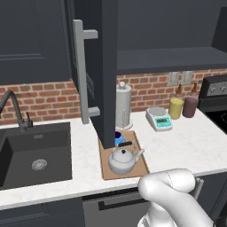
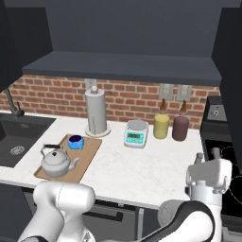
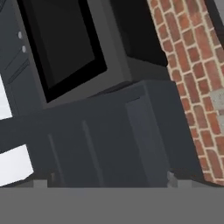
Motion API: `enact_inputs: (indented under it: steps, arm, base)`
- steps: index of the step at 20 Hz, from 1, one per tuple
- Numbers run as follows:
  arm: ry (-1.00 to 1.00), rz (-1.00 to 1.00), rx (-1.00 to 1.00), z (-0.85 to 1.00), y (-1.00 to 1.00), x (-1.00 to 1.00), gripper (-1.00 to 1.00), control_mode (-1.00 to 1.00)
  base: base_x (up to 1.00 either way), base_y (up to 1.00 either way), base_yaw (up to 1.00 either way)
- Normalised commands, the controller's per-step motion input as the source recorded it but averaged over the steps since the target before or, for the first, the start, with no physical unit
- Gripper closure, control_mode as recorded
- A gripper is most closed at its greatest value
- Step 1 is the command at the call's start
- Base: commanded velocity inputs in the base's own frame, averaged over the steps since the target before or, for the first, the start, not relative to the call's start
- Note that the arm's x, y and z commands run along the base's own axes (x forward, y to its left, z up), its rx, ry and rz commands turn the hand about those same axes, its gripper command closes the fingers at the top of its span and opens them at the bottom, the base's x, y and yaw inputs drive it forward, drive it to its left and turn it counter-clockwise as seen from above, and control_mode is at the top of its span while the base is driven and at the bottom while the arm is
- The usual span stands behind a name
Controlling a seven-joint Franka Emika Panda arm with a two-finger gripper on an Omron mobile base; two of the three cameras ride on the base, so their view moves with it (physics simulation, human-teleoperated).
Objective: Pick the kettle from the counter and place it on the tray. Then pick the mug from the cabinet and place it on the tray. Then close the cabinet doors.
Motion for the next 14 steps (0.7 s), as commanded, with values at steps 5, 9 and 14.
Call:
enact_inputs:
  steps: [5,9,14]
  arm:
    - [0.01,0.01,0.13,-0.04,-0.15,0.00,-1.00,-1.00]
    - [0.05,0.02,0.15,-0.10,-0.13,0.00,-1.00,-1.00]
    - [0.05,0.03,0.14,0.00,-0.25,0.00,-1.00,-1.00]
  base:
    - [0.00,0.00,0.00]
    - [0.00,0.00,0.00]
    - [0.00,0.00,0.00]
